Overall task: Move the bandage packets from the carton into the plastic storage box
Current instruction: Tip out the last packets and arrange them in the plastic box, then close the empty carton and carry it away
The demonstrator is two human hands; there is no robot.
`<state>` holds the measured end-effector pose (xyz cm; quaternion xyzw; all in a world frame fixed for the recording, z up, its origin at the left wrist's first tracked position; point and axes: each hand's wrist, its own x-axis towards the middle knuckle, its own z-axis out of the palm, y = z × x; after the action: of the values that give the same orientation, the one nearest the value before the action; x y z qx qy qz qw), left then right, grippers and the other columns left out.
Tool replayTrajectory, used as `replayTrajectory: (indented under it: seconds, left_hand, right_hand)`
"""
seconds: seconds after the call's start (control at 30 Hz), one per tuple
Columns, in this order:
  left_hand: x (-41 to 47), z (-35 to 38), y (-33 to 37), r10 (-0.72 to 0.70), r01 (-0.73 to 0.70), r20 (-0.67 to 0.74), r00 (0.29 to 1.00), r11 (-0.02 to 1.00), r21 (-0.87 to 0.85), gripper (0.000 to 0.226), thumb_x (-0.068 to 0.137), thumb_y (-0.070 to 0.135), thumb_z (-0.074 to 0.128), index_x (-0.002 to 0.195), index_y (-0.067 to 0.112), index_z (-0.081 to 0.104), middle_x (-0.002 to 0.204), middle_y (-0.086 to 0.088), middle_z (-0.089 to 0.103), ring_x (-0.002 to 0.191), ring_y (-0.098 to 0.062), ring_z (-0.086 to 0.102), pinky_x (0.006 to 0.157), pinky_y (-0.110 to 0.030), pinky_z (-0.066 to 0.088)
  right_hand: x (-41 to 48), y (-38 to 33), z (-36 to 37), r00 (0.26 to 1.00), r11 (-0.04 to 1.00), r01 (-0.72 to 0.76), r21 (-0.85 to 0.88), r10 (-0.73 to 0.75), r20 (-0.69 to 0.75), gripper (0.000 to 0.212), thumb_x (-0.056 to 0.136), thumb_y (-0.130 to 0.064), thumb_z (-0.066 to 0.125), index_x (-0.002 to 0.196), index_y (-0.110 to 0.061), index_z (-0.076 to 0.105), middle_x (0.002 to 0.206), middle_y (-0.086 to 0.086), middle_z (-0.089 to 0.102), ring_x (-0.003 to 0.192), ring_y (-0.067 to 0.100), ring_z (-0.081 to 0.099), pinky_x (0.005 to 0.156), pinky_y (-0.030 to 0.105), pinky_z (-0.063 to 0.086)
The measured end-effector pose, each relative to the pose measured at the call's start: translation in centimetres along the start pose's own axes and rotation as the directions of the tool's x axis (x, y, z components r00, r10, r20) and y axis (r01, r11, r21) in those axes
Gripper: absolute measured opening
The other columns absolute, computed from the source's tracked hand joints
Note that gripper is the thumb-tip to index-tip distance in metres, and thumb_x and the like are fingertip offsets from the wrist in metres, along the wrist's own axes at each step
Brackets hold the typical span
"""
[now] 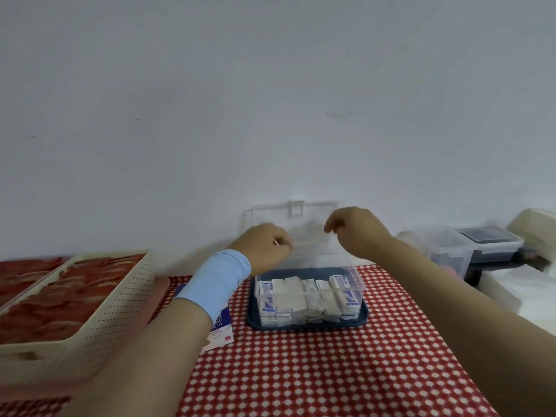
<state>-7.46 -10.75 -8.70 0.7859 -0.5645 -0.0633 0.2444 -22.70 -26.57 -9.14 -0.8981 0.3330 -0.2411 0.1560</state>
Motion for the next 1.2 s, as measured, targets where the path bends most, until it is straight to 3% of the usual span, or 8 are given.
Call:
replayTrajectory:
  seconds: [0.13, 0.3, 0.37, 0.47, 0.67, 0.83, 0.97, 1.2]
  left_hand:
    - [1.4, -1.7, -1.2, -0.236, 0.218, -0.308, 0.922, 0.972, -0.092, 0.019, 0.091, 0.015, 0.044, 0.093, 0.013, 0.063, 0.110, -0.011, 0.062, 0.091, -0.026, 0.061, 0.075, -0.033, 0.048]
    - [1.6, -1.6, -2.2, -0.465, 0.398, -0.163, 0.870, 0.858, -0.324, 0.056, 0.096, 0.019, 0.046, 0.149, 0.010, 0.031, 0.148, -0.013, 0.042, 0.124, -0.032, 0.052, 0.088, -0.033, 0.041]
    - [1.3, -1.5, -2.5, -0.434, 0.337, -0.198, 0.879, 0.858, -0.387, 0.060, 0.097, 0.022, 0.047, 0.152, 0.016, 0.024, 0.154, -0.008, 0.037, 0.130, -0.029, 0.047, 0.093, -0.032, 0.039]
    - [0.5, -1.6, -2.4, -0.345, 0.230, -0.235, 0.909, 0.884, -0.408, 0.064, 0.096, 0.026, 0.053, 0.153, 0.023, 0.023, 0.156, -0.005, 0.033, 0.138, -0.026, 0.040, 0.110, -0.039, 0.038]
    - [-2.2, -1.2, -1.3, -0.027, 0.029, -0.088, 0.996, 0.999, 0.025, 0.057, 0.089, 0.039, 0.063, 0.143, 0.031, 0.045, 0.143, 0.003, 0.047, 0.134, -0.018, 0.042, 0.112, -0.035, 0.034]
    - [-3.5, -0.5, -1.1, -0.007, 0.007, -0.001, 1.000, 0.964, 0.265, 0.052, 0.086, 0.042, 0.068, 0.136, 0.035, 0.054, 0.132, 0.006, 0.052, 0.126, -0.017, 0.043, 0.106, -0.037, 0.039]
    - [-4.2, 0.3, -0.6, -0.005, -0.016, 0.055, 0.998, 0.926, 0.377, 0.054, 0.088, 0.038, 0.069, 0.138, 0.032, 0.051, 0.133, 0.004, 0.050, 0.125, -0.019, 0.045, 0.104, -0.036, 0.041]
    - [-4.6, 1.3, 0.2, -0.044, -0.017, 0.131, 0.990, 0.901, 0.435, 0.059, 0.087, 0.039, 0.070, 0.141, 0.027, 0.050, 0.137, 0.000, 0.042, 0.129, -0.020, 0.041, 0.105, -0.039, 0.042]
  right_hand:
    - [0.9, 1.2, 0.5, 0.975, 0.961, -0.212, 0.177, 0.221, -0.035, 0.041, 0.093, -0.009, 0.052, 0.133, -0.011, 0.041, 0.123, 0.014, 0.053, 0.094, 0.027, 0.060, 0.074, 0.033, 0.049]
    - [1.2, 0.9, 1.1, 0.955, 0.867, -0.296, 0.400, 0.271, 0.119, 0.082, 0.093, -0.005, 0.057, 0.155, -0.020, 0.005, 0.122, 0.026, 0.060, 0.093, 0.035, 0.068, 0.084, 0.044, 0.057]
    - [1.0, 1.0, 0.9, 0.972, 0.918, -0.235, 0.319, 0.221, 0.079, 0.084, 0.091, -0.004, 0.059, 0.155, -0.023, 0.008, 0.110, 0.021, 0.063, 0.089, 0.033, 0.067, 0.075, 0.041, 0.056]
    - [0.7, 1.7, 0.2, 0.993, 0.976, -0.118, 0.181, 0.119, 0.007, 0.051, 0.090, -0.006, 0.057, 0.138, -0.020, 0.046, 0.103, 0.009, 0.067, 0.082, 0.021, 0.059, 0.073, 0.029, 0.046]
    - [-2.1, 2.2, -1.2, 0.998, 1.000, 0.028, 0.007, -0.029, 0.051, 0.035, 0.092, -0.007, 0.057, 0.122, -0.023, 0.062, 0.126, -0.001, 0.063, 0.103, 0.018, 0.057, 0.085, 0.026, 0.043]
    - [-3.9, 3.4, 0.0, 0.971, 0.985, 0.091, -0.143, -0.056, 0.234, 0.056, 0.085, -0.010, 0.069, 0.132, -0.038, 0.057, 0.137, -0.012, 0.057, 0.122, 0.012, 0.056, 0.100, 0.026, 0.044]
    - [-5.3, 2.5, -0.7, 0.916, 0.956, 0.139, -0.257, -0.026, 0.400, 0.078, 0.085, -0.009, 0.064, 0.151, -0.039, 0.033, 0.160, -0.011, 0.029, 0.146, 0.019, 0.033, 0.117, 0.038, 0.032]
    - [-7.7, 0.0, 0.4, 0.904, 0.957, 0.161, -0.242, -0.045, 0.425, 0.074, 0.091, -0.034, 0.062, 0.155, -0.035, 0.025, 0.165, -0.003, 0.017, 0.150, 0.023, 0.021, 0.122, 0.046, 0.023]
